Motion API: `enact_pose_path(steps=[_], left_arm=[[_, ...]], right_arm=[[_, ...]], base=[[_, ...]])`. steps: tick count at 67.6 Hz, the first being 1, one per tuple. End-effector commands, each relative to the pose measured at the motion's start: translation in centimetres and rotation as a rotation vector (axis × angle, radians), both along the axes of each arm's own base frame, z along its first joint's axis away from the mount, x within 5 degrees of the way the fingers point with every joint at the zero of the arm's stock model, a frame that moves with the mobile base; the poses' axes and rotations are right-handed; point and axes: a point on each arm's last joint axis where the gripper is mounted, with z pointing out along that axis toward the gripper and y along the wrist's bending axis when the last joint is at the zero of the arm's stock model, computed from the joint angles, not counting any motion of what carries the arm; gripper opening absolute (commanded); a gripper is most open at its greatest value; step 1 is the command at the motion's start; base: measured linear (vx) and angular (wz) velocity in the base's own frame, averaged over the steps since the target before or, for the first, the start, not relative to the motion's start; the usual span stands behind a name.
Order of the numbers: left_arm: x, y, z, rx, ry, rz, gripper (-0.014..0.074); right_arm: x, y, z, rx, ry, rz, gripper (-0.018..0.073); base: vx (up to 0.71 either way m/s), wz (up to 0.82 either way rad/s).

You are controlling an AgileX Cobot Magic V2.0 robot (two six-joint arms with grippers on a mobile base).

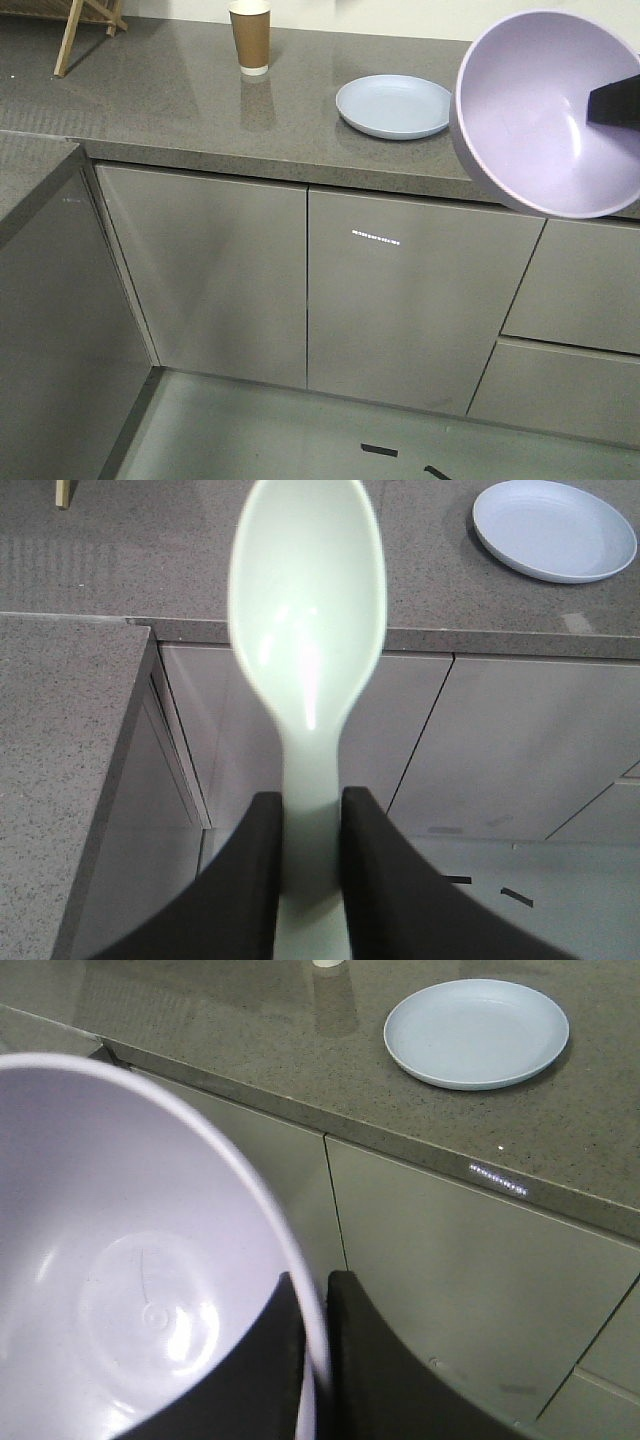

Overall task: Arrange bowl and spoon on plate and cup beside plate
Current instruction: 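Drive toward the counter with the pale blue plate and cup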

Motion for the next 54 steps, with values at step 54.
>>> enact_pose_path(steps=[54], left_arm=[[-0.6, -0.23, 1.66, -0.018, -0.101, 0.003, -0.0008]], right_arm=[[-0.47, -0.06, 1.76, 0.027, -0.101, -0.02, -0.0006]], base=[[0.06, -0.03]])
